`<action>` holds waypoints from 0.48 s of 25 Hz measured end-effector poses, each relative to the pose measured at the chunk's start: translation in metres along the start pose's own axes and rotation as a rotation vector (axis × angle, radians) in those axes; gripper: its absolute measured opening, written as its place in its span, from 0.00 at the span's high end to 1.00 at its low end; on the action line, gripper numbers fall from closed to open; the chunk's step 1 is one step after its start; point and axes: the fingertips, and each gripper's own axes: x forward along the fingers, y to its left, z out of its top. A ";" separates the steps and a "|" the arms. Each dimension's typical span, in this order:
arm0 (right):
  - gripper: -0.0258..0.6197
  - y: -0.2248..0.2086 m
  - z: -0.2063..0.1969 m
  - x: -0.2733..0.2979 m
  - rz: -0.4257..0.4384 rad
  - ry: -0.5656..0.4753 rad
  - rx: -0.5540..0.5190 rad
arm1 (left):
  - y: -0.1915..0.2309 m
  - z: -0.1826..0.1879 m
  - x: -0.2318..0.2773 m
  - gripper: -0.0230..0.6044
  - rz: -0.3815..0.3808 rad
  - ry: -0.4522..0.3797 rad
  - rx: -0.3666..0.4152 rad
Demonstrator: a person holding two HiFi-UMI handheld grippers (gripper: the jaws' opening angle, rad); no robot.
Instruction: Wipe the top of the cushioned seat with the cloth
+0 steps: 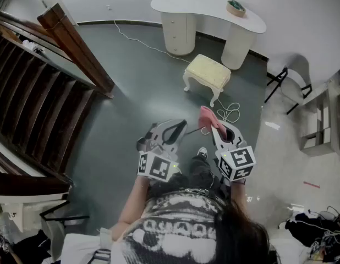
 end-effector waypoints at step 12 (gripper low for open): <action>0.94 -0.029 -0.001 0.021 0.004 0.010 0.023 | 0.012 -0.009 0.027 0.94 0.012 0.021 -0.020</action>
